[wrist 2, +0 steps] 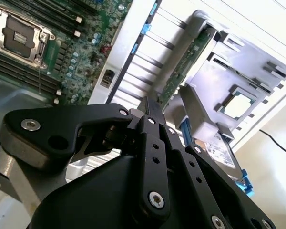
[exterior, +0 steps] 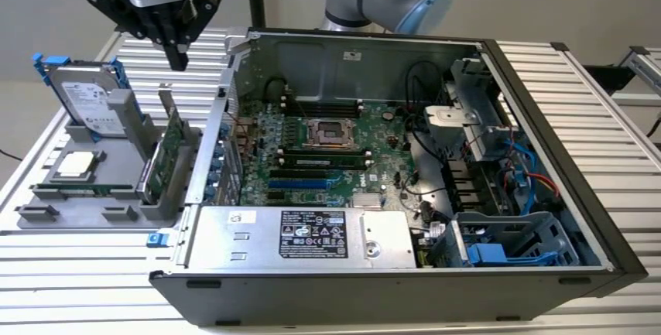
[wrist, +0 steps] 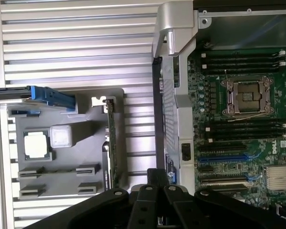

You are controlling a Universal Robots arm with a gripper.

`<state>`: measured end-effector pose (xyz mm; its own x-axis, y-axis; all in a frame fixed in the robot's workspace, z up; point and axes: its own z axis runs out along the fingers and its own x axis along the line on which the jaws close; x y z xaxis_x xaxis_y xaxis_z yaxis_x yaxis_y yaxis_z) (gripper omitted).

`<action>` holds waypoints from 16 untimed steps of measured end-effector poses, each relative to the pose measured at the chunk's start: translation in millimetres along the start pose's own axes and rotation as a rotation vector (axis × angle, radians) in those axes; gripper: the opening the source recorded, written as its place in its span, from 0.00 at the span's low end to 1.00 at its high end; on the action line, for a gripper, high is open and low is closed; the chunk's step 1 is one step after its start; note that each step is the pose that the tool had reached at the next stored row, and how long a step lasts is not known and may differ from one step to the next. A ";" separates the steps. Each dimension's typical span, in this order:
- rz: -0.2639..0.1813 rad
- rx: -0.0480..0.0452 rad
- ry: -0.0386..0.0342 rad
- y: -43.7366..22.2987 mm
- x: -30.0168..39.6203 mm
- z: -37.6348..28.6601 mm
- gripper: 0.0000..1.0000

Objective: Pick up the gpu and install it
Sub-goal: 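Reach for the gpu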

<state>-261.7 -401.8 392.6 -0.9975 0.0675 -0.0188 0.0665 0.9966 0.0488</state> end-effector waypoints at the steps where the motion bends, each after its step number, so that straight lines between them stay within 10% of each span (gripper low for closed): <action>1: 0.000 0.0000 0.0000 -0.2 1.3 -0.1 0.00; 16: 0.000 -0.0001 0.0000 -1.9 14.9 -0.4 0.00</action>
<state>-276.6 -402.8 392.6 -0.9976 0.0673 -0.0188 0.0663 0.9966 0.0489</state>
